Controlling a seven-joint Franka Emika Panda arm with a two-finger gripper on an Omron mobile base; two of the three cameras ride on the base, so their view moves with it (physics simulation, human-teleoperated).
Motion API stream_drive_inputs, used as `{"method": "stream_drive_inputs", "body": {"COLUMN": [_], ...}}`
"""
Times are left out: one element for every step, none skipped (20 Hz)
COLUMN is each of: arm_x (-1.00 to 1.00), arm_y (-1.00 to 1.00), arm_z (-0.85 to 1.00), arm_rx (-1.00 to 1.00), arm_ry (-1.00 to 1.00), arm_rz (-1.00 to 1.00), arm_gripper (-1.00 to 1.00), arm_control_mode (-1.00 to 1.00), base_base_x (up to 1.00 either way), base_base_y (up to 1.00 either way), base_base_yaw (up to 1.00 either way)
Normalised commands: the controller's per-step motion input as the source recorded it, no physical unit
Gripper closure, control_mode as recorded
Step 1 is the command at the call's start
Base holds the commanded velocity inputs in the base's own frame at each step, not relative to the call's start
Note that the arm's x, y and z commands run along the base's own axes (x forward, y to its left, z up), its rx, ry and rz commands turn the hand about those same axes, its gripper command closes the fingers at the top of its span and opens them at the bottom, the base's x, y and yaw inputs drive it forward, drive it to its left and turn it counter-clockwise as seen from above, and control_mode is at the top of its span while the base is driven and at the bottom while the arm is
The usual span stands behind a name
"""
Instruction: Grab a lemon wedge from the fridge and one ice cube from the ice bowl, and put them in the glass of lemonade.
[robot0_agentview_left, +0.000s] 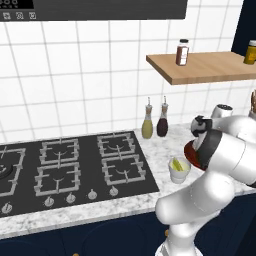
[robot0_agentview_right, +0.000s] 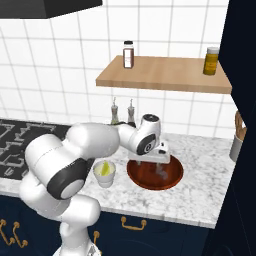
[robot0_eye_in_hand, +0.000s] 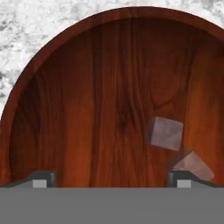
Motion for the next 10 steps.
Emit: {"method": "stream_drive_inputs", "body": {"arm_x": [0.38, 0.37, 0.37, 0.3, 0.19, 0.0, 0.0, 0.0, 0.0, -0.06], "arm_y": [-0.23, -0.26, -0.32, -0.39, -0.39, -0.39, -0.38, -0.31, -0.31, -0.3], "arm_z": [0.0, 0.0, -0.01, -0.09, -0.15, -0.14, -0.12, -0.09, -0.14, -0.17], "arm_rx": [-0.06, -0.04, -0.02, 0.0, 0.0, 0.0, 0.0, 0.0, 0.0, 0.0], "arm_ry": [0.02, 0.02, 0.04, 0.04, 0.03, 0.01, 0.0, 0.0, 0.0, 0.0], "arm_rz": [0.0, 0.0, 0.0, -0.02, -0.04, -0.06, -0.07, -0.09, -0.09, -0.07], "arm_gripper": [-1.0, -1.0, -1.0, -1.0, -1.0, -1.0, -1.0, -1.0, -1.0, -1.0], "arm_control_mode": [-1.0, -1.0, -1.0, -1.0, -1.0, -1.0, -1.0, -1.0, -1.0, -1.0], "base_base_x": [0.0, 0.0, 0.0, 0.0, 0.0, 0.0, 0.0, 0.0, 0.0, 0.0], "base_base_y": [0.0, 0.0, 0.0, 0.0, 0.0, 0.0, 0.0, 0.0, 0.0, 0.0], "base_base_yaw": [0.0, 0.0, 0.0, 0.0, 0.0, 0.0, 0.0, 0.0, 0.0, 0.0]}}
